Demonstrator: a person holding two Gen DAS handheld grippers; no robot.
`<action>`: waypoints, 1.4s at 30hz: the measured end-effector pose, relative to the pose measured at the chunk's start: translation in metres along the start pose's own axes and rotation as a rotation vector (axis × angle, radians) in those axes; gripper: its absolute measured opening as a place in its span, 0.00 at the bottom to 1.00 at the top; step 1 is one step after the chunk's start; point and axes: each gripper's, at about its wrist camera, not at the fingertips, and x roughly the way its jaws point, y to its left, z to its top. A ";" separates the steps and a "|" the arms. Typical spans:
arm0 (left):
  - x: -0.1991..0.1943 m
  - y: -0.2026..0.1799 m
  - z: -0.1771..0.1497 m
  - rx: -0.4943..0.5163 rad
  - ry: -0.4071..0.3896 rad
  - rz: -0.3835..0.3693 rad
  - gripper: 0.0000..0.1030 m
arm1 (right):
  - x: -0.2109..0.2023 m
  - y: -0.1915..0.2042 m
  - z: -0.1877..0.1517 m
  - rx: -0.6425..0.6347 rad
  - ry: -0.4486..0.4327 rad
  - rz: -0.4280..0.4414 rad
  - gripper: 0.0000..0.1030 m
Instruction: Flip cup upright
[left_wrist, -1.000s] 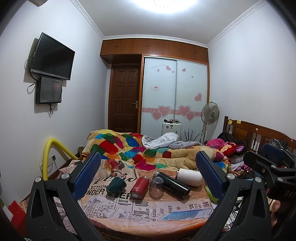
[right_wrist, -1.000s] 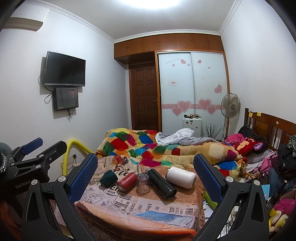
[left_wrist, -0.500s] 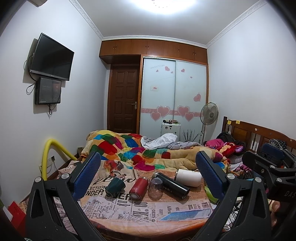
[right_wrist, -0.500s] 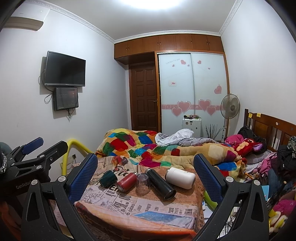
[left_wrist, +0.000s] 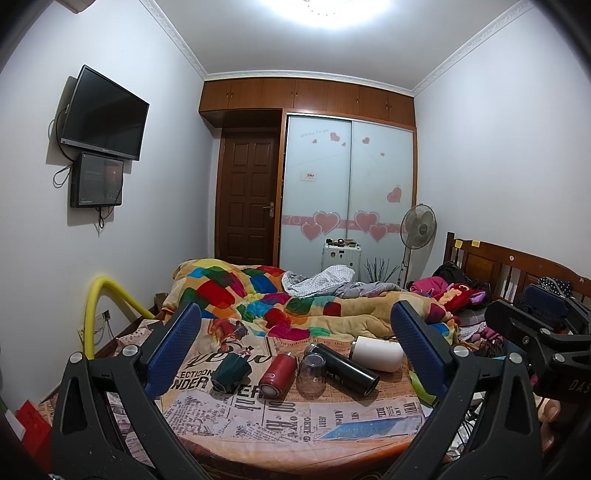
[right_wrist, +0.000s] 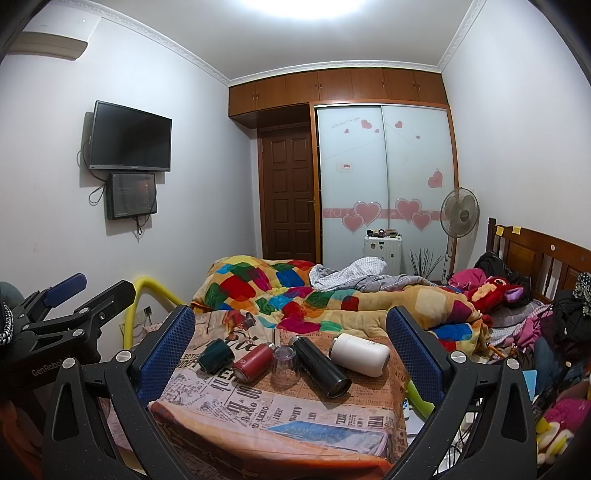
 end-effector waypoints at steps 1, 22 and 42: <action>0.000 0.000 0.000 -0.001 0.000 -0.001 1.00 | 0.000 0.000 0.000 0.000 0.000 0.000 1.00; 0.002 0.001 -0.002 -0.002 0.005 0.002 1.00 | 0.004 -0.001 -0.006 -0.001 0.006 -0.001 1.00; 0.172 0.090 -0.085 -0.011 0.407 0.147 1.00 | 0.063 -0.024 -0.028 0.022 0.150 -0.041 1.00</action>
